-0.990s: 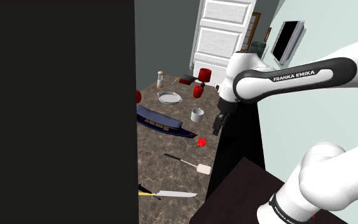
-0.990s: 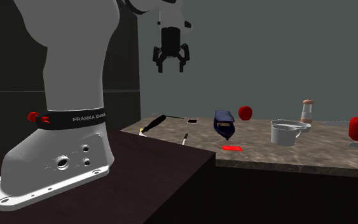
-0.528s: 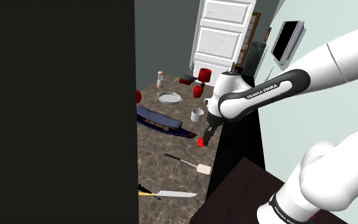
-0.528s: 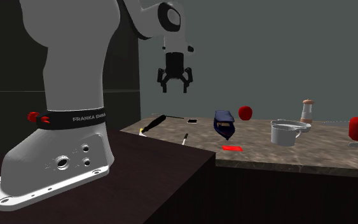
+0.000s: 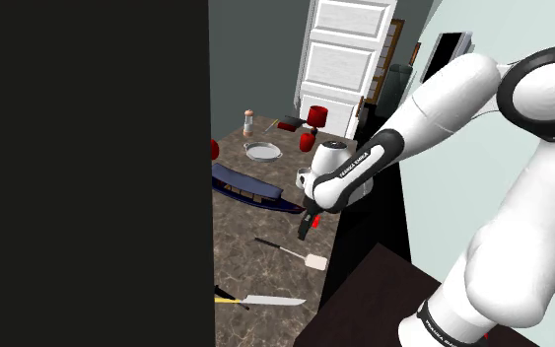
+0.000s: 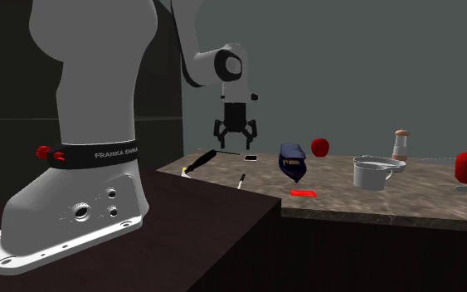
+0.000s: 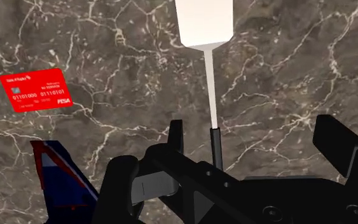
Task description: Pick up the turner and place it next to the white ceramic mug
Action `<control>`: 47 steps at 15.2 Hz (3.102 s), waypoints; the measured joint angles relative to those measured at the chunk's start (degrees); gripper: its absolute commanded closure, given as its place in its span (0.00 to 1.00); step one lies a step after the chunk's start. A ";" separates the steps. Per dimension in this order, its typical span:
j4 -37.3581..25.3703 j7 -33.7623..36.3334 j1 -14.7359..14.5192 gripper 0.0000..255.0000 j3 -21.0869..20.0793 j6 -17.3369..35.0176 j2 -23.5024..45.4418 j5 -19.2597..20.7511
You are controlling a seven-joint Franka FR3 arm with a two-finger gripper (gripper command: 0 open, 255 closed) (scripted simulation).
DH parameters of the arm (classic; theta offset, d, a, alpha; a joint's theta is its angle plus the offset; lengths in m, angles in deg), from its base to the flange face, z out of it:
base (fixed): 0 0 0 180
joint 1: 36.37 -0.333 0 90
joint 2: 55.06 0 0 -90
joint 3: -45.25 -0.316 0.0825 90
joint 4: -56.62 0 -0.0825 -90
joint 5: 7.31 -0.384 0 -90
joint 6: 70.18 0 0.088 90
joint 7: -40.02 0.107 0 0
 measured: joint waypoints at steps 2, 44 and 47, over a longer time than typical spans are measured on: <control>-2.08 -1.82 0.02 0.00 -0.70 3.69 5.47 -1.50; -9.37 -6.63 1.79 1.00 -3.20 10.81 18.92 -3.84; -8.75 -6.15 1.30 1.00 -2.69 8.75 16.24 -3.43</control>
